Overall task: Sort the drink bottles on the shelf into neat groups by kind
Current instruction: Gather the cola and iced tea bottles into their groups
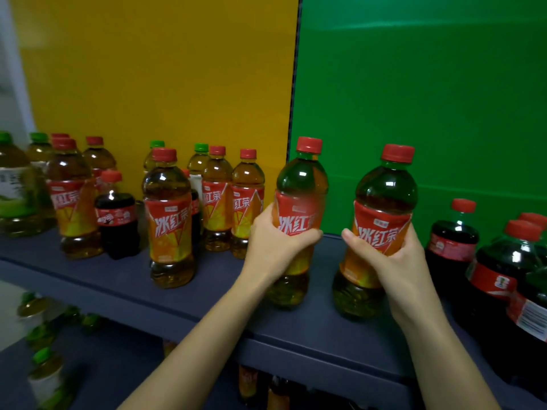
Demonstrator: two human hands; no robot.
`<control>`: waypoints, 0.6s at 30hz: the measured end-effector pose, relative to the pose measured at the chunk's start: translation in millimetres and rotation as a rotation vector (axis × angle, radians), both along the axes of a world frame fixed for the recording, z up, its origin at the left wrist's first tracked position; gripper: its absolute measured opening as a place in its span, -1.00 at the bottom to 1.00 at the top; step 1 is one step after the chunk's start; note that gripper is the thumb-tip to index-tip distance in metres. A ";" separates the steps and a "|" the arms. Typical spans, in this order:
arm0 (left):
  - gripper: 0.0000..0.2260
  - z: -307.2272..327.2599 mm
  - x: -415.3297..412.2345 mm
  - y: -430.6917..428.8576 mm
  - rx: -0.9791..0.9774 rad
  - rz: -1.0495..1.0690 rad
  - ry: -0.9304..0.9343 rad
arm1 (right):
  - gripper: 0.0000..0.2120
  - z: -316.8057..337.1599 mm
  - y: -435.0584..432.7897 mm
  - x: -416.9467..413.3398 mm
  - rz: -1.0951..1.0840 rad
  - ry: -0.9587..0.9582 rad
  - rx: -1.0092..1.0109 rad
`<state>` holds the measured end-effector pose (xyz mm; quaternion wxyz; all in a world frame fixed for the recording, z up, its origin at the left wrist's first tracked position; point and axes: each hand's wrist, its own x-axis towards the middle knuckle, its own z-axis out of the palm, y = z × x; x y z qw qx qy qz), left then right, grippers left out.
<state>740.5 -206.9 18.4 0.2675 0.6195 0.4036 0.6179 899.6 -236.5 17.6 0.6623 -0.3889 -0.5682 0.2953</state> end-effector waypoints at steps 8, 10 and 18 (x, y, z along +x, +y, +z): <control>-0.54 12.1 -101.1 -61.5 0.075 0.114 -0.068 | -0.37 6.6 5.1 -61.9 0.191 -0.026 0.003; -0.56 10.9 -128.7 -65.4 0.080 0.175 -0.084 | -0.40 5.9 6.4 -80.3 0.222 -0.018 0.011; -0.58 7.5 -213.4 -51.0 0.076 0.247 -0.051 | -0.40 -1.4 21.6 -155.9 0.174 -0.009 0.004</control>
